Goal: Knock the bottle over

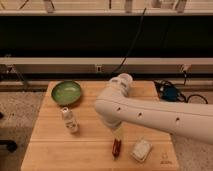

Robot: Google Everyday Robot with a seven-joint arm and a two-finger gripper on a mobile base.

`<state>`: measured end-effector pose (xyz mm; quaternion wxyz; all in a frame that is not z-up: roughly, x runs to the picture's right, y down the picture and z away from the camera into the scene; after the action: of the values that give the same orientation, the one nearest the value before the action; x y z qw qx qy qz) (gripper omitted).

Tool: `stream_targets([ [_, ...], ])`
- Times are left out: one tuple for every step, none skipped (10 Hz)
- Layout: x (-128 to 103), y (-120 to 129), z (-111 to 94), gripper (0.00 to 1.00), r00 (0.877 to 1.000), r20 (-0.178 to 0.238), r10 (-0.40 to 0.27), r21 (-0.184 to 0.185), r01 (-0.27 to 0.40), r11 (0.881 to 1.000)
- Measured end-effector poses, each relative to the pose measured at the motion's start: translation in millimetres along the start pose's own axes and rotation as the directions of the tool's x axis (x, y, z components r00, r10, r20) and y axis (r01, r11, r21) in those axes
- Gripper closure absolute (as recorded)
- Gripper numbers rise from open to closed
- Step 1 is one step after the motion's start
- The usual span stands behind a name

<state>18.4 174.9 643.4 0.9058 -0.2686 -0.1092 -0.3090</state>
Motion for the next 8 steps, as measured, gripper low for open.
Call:
stream_targets([
  [-4, -1, 2, 0.21, 1.000, 0.009, -0.009, -0.002, 0.009, 1.000],
  [-5, -2, 3, 0.23, 1.000, 0.014, -0.012, -0.003, 0.012, 1.000],
  [-8, -3, 3, 0.23, 1.000, 0.022, -0.020, -0.004, 0.020, 1.000],
  [-12, -4, 4, 0.21, 0.999, 0.030, -0.029, -0.005, 0.029, 1.000],
  [-14, -5, 5, 0.20, 0.999, 0.035, -0.034, -0.008, 0.034, 0.999],
  [-17, -6, 6, 0.20, 0.998, 0.040, -0.041, -0.011, 0.041, 0.999],
  [-19, -8, 7, 0.20, 0.998, 0.044, -0.047, -0.013, 0.048, 0.999],
  [-22, -10, 9, 0.20, 0.997, 0.050, -0.054, -0.014, 0.055, 0.998],
])
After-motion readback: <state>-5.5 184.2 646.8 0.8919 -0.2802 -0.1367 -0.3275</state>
